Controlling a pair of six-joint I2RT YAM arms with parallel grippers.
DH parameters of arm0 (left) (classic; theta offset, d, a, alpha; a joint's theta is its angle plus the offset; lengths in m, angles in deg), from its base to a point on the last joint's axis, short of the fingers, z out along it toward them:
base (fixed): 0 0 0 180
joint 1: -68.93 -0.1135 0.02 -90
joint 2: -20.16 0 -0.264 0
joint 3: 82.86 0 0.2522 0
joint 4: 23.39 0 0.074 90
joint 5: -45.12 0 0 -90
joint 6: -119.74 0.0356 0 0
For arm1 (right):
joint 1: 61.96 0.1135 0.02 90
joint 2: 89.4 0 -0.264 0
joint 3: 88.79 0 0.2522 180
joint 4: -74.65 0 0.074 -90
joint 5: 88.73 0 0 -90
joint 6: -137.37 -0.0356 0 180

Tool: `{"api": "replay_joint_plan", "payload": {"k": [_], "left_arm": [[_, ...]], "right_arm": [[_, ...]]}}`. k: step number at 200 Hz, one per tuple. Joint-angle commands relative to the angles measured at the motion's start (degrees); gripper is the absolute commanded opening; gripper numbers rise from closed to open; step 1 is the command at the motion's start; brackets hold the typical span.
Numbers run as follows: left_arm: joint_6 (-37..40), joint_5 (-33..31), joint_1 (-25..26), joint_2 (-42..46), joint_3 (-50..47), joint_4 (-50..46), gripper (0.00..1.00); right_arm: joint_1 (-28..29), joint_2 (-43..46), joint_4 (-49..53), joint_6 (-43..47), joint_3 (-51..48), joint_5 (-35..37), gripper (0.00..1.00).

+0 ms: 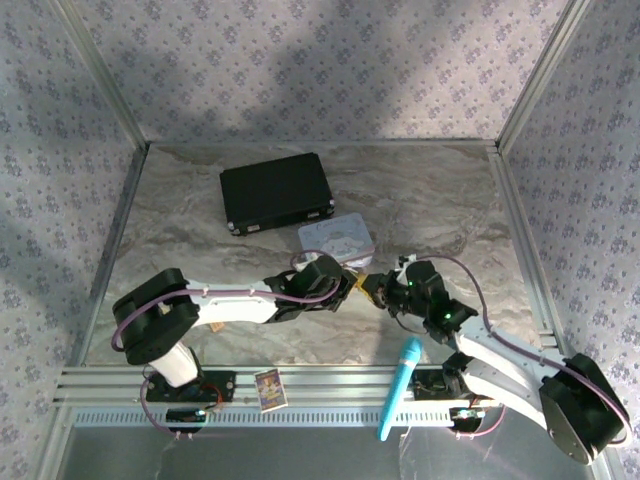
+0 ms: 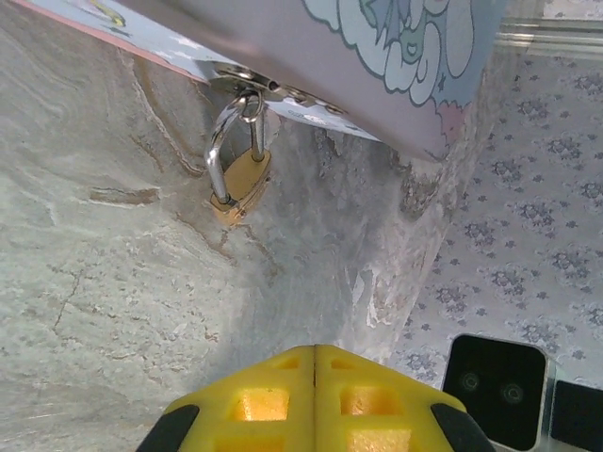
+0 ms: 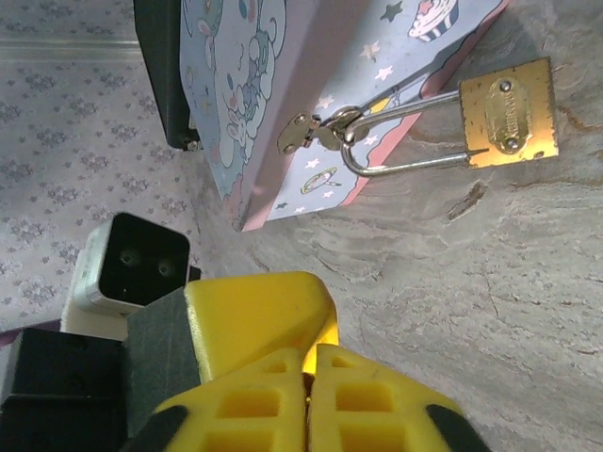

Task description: Unlock a padlock with a key

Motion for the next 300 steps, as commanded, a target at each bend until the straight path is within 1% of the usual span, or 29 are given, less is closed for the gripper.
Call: {"api": "replay_joint_plan", "payload": {"k": [1,7,16,22,30,41,63,75,84,103,110,118,134,163,177,190,213,232,266,300], "left_arm": [[7.0,-1.0,0.2,3.2,1.8,-3.8,0.00],[8.7,-1.2,-0.1,3.9,2.0,-4.8,0.00],[11.2,-1.3,-0.8,5.2,2.2,-7.2,0.00],[13.3,-1.7,-1.3,6.1,2.0,-8.0,0.00],[17.4,-1.2,-2.4,7.1,1.7,-7.6,0.00],[23.2,1.9,-4.5,8.1,1.7,-7.3,0.00],[34.1,9.1,-8.5,9.7,1.5,-5.0,0.00],[40.1,13.8,-9.9,11.0,0.5,-0.5,0.00],[44.4,17.3,-10.9,12.0,1.0,-0.5,0.00],[53.6,19.5,-11.2,15.1,3.0,-4.8,0.00],[55.8,20.3,-11.2,16.3,2.8,-4.2,0.00],[57.2,21.6,-11.5,17.5,2.1,-2.4,0.00],[57.3,25.2,-12.6,18.9,1.2,1.4,0.00],[55.3,27.5,-14.0,20.2,-1.2,8.4,0.00],[55.1,27.2,-14.4,20.4,-1.2,8.2,0.00],[55.0,27.2,-14.8,20.3,-1.0,7.9,0.00],[53.9,27.4,-15.7,20.2,-1.3,8.6,0.00],[53.3,27.5,-16.2,20.3,-1.4,9.3,0.00],[50.9,30.0,-16.0,18.7,-1.5,13.5,0.00],[50.6,29.8,-15.3,18.2,-1.6,14.1,0.00]], "right_arm": [[-0.4,-1.2,-1.6,4.4,3.6,-3.3,0.50],[-1.2,-1.2,-0.7,5.7,4.4,-4.6,0.63],[-2.9,-0.7,0.8,7.7,5.2,-6.1,0.71],[-4.0,-0.3,1.6,9.1,5.7,-7.0,0.74],[-5.7,0.2,2.7,10.9,6.4,-8.5,0.74],[-8.0,0.2,1.6,13.1,7.2,-11.4,0.74],[-11.4,-2.7,-4.0,18.3,9.9,-21.3,0.70],[-11.9,-3.7,-4.7,22.3,11.9,-24.2,0.65],[-11.8,-4.2,-4.6,25.4,13.6,-26.1,0.62],[-11.7,-6.8,-3.4,29.8,17.5,-31.4,0.53],[-11.7,-7.6,-4.2,30.3,18.2,-33.3,0.47],[-11.4,-8.9,-5.6,30.2,18.8,-34.9,0.44],[-10.7,-10.4,-7.9,29.9,19.5,-36.7,0.43],[-9.7,-11.1,-9.4,29.9,19.4,-37.2,0.43],[-9.4,-11.0,-11.7,28.9,18.4,-37.4,0.43],[-9.2,-10.5,-14.5,27.6,17.2,-37.5,0.45],[-9.3,-9.1,-14.6,27.8,16.2,-38.1,0.48],[-9.1,-8.6,-14.5,27.9,15.8,-37.8,0.49],[-8.5,-9.6,-15.6,28.1,16.4,-37.0,0.41],[-8.2,-10.5,-17.6,27.6,16.2,-35.1,0.30]]}}
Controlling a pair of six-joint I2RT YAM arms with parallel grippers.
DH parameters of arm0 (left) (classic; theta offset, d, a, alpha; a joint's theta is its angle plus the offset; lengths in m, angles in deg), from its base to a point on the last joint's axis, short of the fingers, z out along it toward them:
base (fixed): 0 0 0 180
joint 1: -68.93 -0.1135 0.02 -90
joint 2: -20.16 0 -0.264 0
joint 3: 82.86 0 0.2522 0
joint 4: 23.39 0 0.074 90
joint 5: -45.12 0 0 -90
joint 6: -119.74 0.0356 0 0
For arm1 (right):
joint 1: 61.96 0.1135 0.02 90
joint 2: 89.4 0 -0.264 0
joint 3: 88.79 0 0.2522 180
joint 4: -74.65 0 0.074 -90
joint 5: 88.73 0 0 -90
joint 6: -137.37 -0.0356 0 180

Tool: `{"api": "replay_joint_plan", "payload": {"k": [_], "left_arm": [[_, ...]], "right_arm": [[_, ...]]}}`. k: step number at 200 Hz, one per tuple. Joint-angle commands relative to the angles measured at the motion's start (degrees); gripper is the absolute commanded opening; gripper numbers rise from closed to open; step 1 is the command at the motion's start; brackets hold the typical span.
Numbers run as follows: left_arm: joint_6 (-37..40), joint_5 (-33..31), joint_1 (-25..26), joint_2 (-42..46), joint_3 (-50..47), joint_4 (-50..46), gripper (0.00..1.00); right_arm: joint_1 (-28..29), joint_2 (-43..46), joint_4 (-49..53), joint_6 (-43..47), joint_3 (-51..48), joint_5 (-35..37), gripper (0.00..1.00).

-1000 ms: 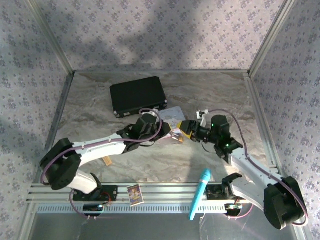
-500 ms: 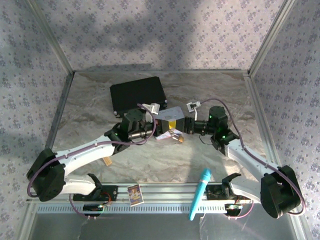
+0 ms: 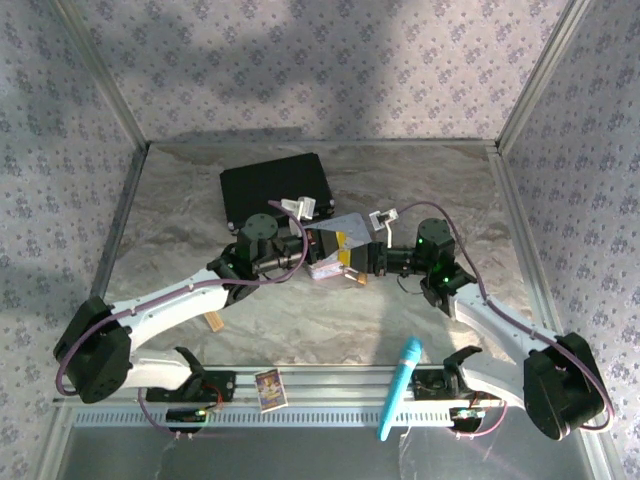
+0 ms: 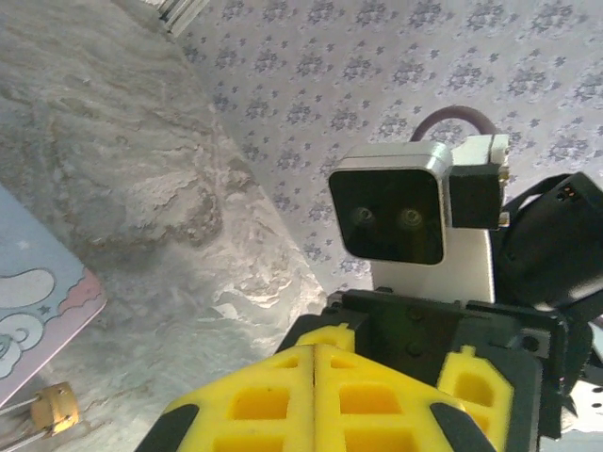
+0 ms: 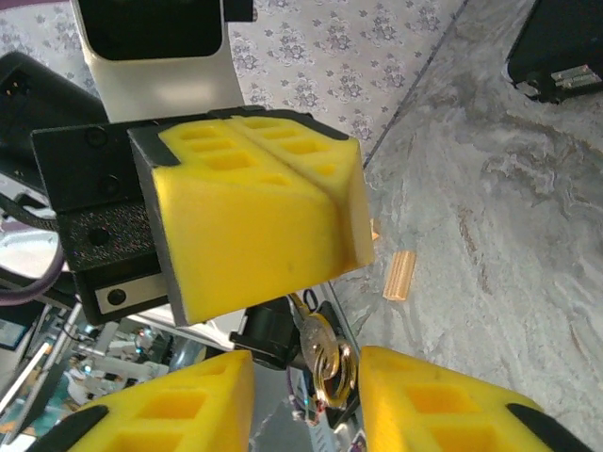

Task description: Unlock a padlock with a key

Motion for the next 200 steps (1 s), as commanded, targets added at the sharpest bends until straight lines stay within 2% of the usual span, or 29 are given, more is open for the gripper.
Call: {"api": "replay_joint_plan", "payload": {"k": [1,57,72,94,116,145,151,156,163,170,173,187,200], "left_arm": [[-0.8,1.5,0.5,-0.5,0.0,3.6,0.00],[0.0,0.3,0.5,1.0,-0.6,1.3,0.00],[-0.3,-0.7,0.5,1.0,-0.9,1.4,0.00],[-0.4,-0.3,0.5,0.4,-0.7,1.7,0.00],[-0.5,-0.5,0.5,0.0,-0.4,1.0,0.00],[-0.1,-1.2,0.5,-0.6,0.8,-2.5,0.00],[-0.1,-2.4,0.5,-0.7,1.2,-4.4,0.13],[-0.4,-4.1,0.5,-0.7,1.5,-5.9,0.30],[-1.1,-7.0,0.6,-0.3,1.4,-7.6,0.69],[-1.8,-10.0,0.7,0.2,1.1,-8.6,0.97],[-2.1,-11.3,0.9,0.3,0.9,-9.0,1.00],[-3.5,-18.1,2.0,0.8,1.2,-12.0,1.00],[-5.4,-28.3,5.0,0.2,4.3,-22.6,1.00]], "right_arm": [[0.3,-0.5,-3.3,-0.3,0.1,0.9,0.30],[-1.0,1.1,-2.7,-0.6,-1.0,0.9,0.20],[-0.7,0.6,-2.7,-0.6,-0.7,0.2,0.13],[-0.7,0.3,-2.6,-0.6,-0.7,0.0,0.12],[-0.3,-0.2,-2.7,-0.8,-0.3,-0.5,0.00],[0.1,0.0,-0.6,0.4,-0.3,0.2,0.00],[0.1,0.1,0.4,0.9,-0.3,0.5,0.00],[0.1,0.5,2.1,1.7,-0.3,1.0,0.00],[0.1,1.0,6.8,4.1,0.3,2.6,0.00],[-0.1,1.4,12.7,7.2,1.3,4.8,0.00],[-0.1,1.6,15.5,8.3,1.7,5.7,0.00],[-0.8,1.8,26.2,13.2,3.1,10.7,0.00],[-1.7,1.5,32.3,15.9,3.3,13.3,0.00]]}}
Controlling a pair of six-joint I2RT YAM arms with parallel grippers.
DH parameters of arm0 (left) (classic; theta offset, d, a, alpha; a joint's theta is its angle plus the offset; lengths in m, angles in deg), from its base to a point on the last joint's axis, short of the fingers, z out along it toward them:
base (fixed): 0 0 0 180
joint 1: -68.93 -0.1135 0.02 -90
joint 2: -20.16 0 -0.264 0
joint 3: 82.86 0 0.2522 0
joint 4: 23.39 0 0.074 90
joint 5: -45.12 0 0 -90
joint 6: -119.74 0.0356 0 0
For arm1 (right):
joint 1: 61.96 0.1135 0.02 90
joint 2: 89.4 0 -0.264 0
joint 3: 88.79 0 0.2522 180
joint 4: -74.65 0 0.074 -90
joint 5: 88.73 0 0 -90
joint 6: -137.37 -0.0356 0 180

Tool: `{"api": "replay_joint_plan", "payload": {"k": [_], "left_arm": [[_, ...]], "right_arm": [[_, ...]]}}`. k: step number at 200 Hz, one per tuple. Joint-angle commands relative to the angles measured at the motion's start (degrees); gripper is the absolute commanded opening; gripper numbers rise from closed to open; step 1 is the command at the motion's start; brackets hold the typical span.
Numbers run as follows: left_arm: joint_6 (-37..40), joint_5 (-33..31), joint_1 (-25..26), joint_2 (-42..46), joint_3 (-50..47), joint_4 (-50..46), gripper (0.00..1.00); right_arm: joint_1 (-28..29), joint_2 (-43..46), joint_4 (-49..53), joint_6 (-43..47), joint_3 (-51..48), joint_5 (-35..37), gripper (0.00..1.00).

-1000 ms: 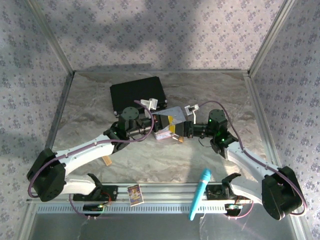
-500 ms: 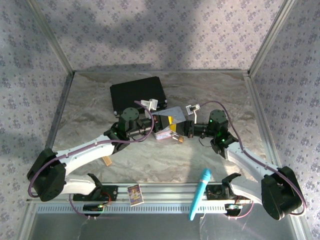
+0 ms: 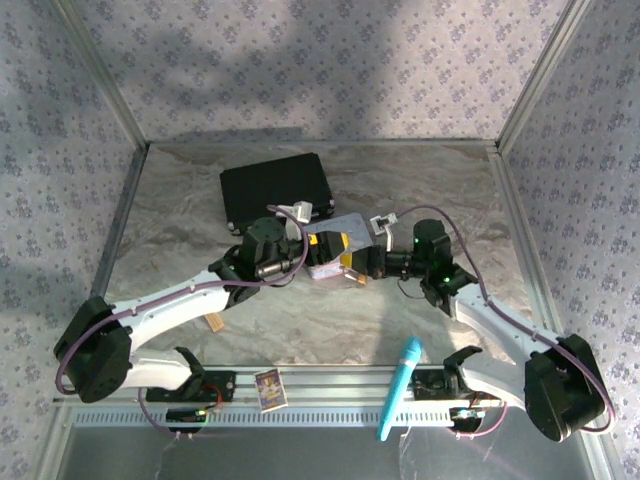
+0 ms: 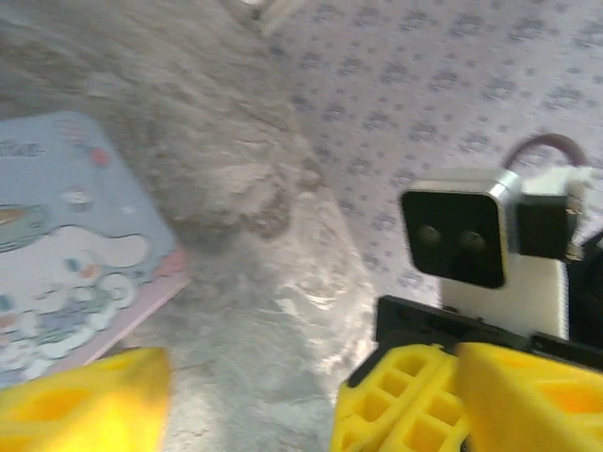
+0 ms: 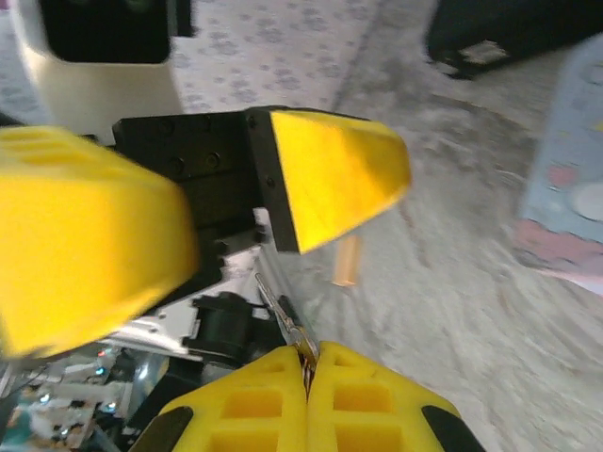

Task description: Unlock a padlock with a key

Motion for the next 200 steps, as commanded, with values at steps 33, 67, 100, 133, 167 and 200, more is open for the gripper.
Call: {"api": "replay_joint_plan", "payload": {"k": [33,67,100,133,167,200], "left_arm": [[-14.2,-30.3,9.7,-6.7,12.4,-32.9,0.88],[-22.7,-36.3,14.6,-14.8,19.4,-43.0,0.79],[-29.4,-37.1,17.7,-23.1,24.5,-46.2,0.78],[-26.7,-40.1,18.6,-27.3,21.5,-34.6,0.78],[-28.3,-40.9,17.7,-33.7,28.5,-41.1,0.78],[-26.5,-42.6,18.1,-36.1,30.3,-39.6,0.78]], "right_arm": [[-3.1,2.2,24.8,12.5,0.6,15.8,0.00],[-4.3,4.1,33.4,14.7,1.5,30.2,0.00],[-5.9,6.6,30.9,9.8,-3.1,31.9,0.00],[-6.0,12.3,29.9,10.7,-7.8,36.5,0.00],[-9.4,12.1,33.8,13.0,-6.1,33.8,0.00],[-10.2,13.3,30.4,12.2,-9.1,32.1,0.00]]}}
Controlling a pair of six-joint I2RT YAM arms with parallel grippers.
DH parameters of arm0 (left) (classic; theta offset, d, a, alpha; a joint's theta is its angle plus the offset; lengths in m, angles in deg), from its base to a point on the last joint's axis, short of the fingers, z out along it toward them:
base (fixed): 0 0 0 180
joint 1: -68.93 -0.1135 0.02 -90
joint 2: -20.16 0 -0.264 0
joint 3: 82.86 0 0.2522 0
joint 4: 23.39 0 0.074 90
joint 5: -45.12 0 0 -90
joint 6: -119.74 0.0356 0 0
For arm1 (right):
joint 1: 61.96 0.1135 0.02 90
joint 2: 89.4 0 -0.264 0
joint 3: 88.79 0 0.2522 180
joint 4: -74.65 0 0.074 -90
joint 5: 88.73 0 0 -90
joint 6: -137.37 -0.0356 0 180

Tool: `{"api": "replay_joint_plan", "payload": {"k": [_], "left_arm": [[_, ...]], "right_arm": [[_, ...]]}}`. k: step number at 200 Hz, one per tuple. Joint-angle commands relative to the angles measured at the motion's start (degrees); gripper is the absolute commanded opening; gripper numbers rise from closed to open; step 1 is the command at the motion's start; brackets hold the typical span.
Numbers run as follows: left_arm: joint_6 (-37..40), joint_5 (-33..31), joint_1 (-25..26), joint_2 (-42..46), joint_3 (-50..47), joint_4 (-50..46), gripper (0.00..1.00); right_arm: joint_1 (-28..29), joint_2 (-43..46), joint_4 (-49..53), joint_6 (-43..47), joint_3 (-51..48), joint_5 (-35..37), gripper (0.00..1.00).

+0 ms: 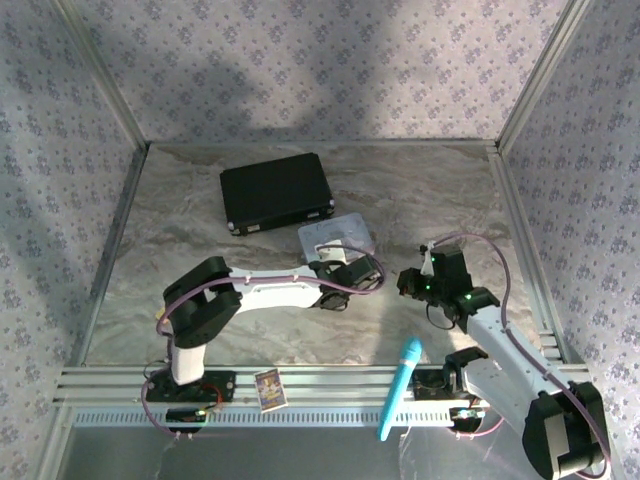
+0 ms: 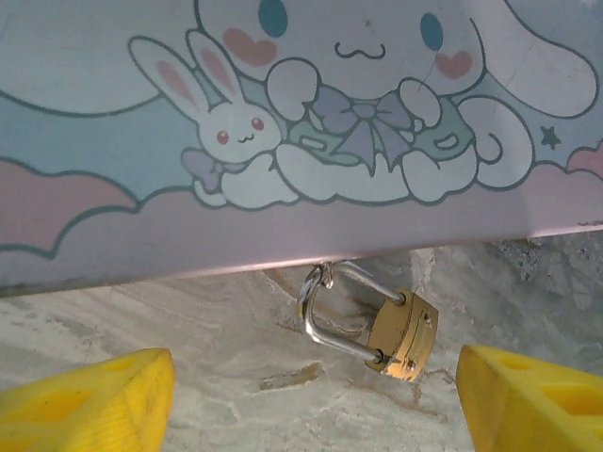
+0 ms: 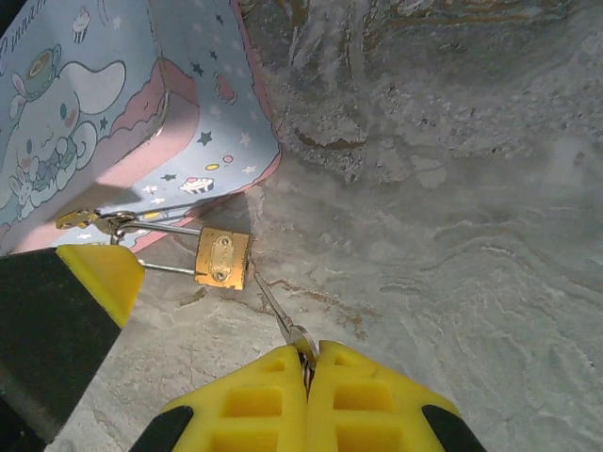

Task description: Unlock a padlock with a key

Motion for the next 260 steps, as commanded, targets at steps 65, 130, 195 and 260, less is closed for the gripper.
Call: {"api": "replay_joint_plan", "payload": {"k": [65,130,195,260], "left_arm": [[-1.1,-4.9,-0.9,-9.2,11.5,-11.4,0.77],[-1.4,-5.8,-1.1,-11.3,11.0,-14.3,0.68],[5.6,2.2,-0.8,-4.7,-3.7,5.2,0.56],[5.0,5.3,-1.6,-4.5,-4.0,4.3,0.53]], "right_arm": [[-0.6,8.7,1.7,-2.0,-3.7,-1.7,0.00],[-0.6,10.0,1.0,-3.7,-5.2,-3.0,0.00],[0.6,4.6,-4.8,-1.4,-6.2,-11.0,0.00],[1.0,5.7,-3.2,-1.3,-7.1,-10.4,0.00]]}}
